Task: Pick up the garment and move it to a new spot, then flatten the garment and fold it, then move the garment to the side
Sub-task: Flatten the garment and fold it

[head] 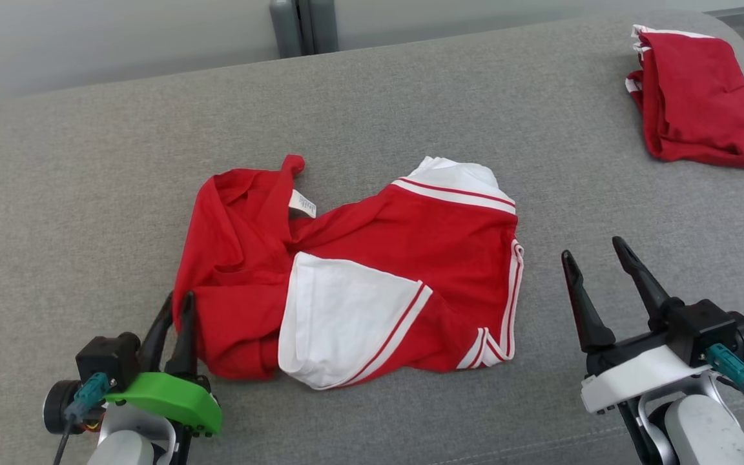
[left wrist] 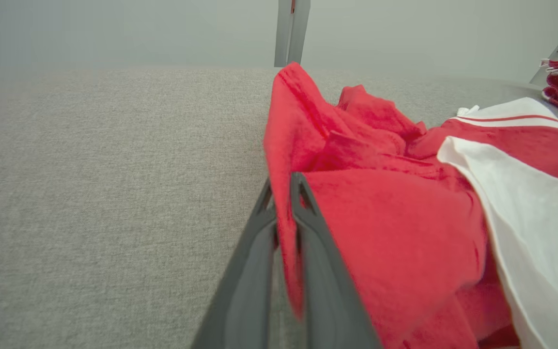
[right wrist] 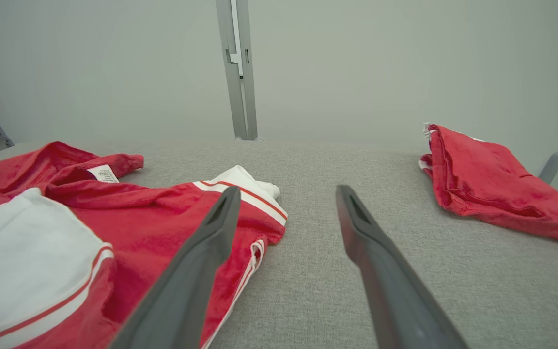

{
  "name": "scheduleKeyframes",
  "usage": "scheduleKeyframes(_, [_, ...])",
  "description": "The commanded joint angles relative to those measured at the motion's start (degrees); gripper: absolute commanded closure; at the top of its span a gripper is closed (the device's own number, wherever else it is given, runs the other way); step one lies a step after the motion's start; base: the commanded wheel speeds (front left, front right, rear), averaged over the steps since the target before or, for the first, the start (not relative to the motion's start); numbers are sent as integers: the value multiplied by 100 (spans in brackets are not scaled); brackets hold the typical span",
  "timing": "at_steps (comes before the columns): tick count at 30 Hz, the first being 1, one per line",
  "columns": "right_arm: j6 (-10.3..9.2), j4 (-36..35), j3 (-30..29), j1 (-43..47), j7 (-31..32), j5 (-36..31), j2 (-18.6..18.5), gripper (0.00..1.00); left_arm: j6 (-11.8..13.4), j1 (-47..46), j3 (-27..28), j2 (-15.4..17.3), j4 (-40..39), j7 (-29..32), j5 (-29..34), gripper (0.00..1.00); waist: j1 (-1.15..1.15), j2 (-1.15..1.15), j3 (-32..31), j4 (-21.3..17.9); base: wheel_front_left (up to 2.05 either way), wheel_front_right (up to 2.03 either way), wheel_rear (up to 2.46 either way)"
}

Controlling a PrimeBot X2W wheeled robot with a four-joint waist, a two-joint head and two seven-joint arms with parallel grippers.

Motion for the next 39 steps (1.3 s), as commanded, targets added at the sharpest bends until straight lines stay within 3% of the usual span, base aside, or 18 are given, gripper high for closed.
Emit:
scheduleKeyframes(1, [-7, 23, 100, -35, -13, 47, -42, 0, 6, 4, 69, -39, -82, -28, 112, 0, 0, 0, -99, 130, 0, 0, 0])
scheduleKeyframes(12, [-7, 664, 1261, -742, -14, 315, -209, 0, -51, 224, 744, -246, -956, -29, 759, 0, 0, 0, -322, 548, 0, 0, 0])
scheduleKeyframes(18, [-7, 1371, 2163, -1238, 423, 841, -362, 0, -158, 474, 1031, -391, -1200, -29, 968, 0, 0, 0, -370, 794, 0, 0, 0])
scheduleKeyframes(27, [-7, 1930, 2934, -1379, 1167, 1560, -597, 0, -312, 551, 1227, -597, -1182, -29, 1159, 0, 0, 0, -330, 957, 0, 0, 0])
scheduleKeyframes(28, [-6, 1949, 3025, -1388, 1229, 1651, -608, 58, -330, 551, 1253, -615, -1178, -29, 1192, 0, 0, 0, -321, 963, 0, 0, 0])
scheduleKeyframes(29, [-7, 1953, 3066, -1418, 1232, 1731, -626, 100, -348, 549, 1274, -633, -1177, -29, 1207, 0, 0, 0, -313, 964, 0, 0, 0])
scheduleKeyframes(34, [-7, 2027, 3156, -1733, 1043, 1847, -841, 100, -406, 527, 1360, -730, -1166, -29, 1258, 0, 0, 0, -282, 929, 0, 0, 0])
scheduleKeyframes(39, [-7, 2135, 2977, -2385, 532, 1441, -1134, 100, -469, 445, 1437, -779, -1117, -29, 1341, 0, 0, 0, -294, 878, 0, 0, 0])
